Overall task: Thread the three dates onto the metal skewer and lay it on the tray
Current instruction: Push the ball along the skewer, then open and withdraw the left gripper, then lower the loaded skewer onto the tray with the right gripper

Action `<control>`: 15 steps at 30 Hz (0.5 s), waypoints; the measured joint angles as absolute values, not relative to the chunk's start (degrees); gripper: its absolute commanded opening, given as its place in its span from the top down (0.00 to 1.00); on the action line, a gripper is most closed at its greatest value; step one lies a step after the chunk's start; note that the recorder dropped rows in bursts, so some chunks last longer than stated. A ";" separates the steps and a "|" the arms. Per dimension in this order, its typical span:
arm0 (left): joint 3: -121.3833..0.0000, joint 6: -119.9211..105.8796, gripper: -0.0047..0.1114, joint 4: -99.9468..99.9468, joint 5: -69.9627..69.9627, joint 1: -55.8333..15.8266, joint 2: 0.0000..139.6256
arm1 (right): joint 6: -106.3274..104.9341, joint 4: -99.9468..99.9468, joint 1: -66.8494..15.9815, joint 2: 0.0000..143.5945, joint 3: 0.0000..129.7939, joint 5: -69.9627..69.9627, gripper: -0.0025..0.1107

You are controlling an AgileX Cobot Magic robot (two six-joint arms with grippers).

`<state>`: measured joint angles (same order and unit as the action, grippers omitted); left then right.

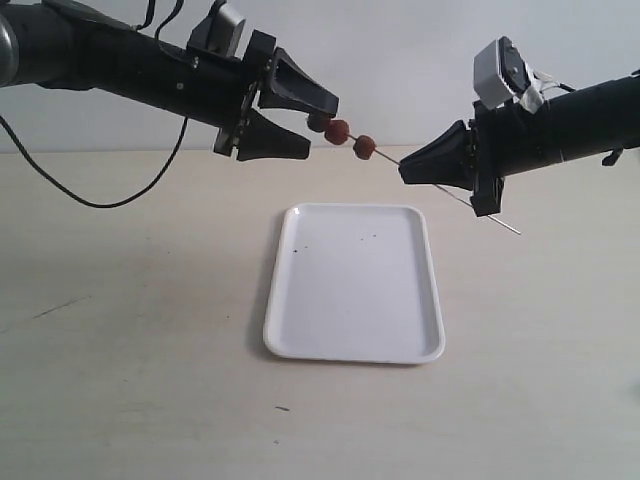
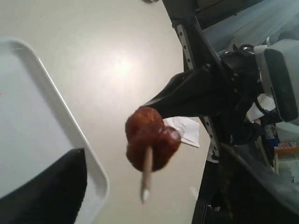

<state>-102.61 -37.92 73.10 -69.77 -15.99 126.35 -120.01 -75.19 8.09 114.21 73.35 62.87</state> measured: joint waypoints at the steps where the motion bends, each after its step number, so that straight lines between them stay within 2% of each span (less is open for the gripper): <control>1: -102.61 -38.53 0.31 73.10 -69.77 -15.99 126.35 | -119.90 -75.35 8.09 114.21 73.35 62.30 0.98; 4: -102.61 -41.46 0.33 73.22 -69.89 -15.99 126.35 | -119.31 -76.32 8.09 114.30 73.35 60.83 0.98; 6: -102.61 -43.82 0.40 73.51 -69.89 -15.59 126.35 | -118.79 -77.30 8.09 114.30 73.35 60.44 0.98; 9: -102.61 -48.23 0.59 73.61 -69.89 -14.89 126.35 | -116.25 -79.56 8.09 114.30 73.35 59.19 0.98; 13: -102.61 -50.45 0.96 72.19 -69.89 -13.88 126.35 | -109.92 -80.57 8.09 114.30 73.35 53.90 0.98; 15: -102.61 -50.73 0.96 71.12 -69.89 -13.58 126.35 | -105.31 -80.57 8.09 114.30 73.35 50.68 0.98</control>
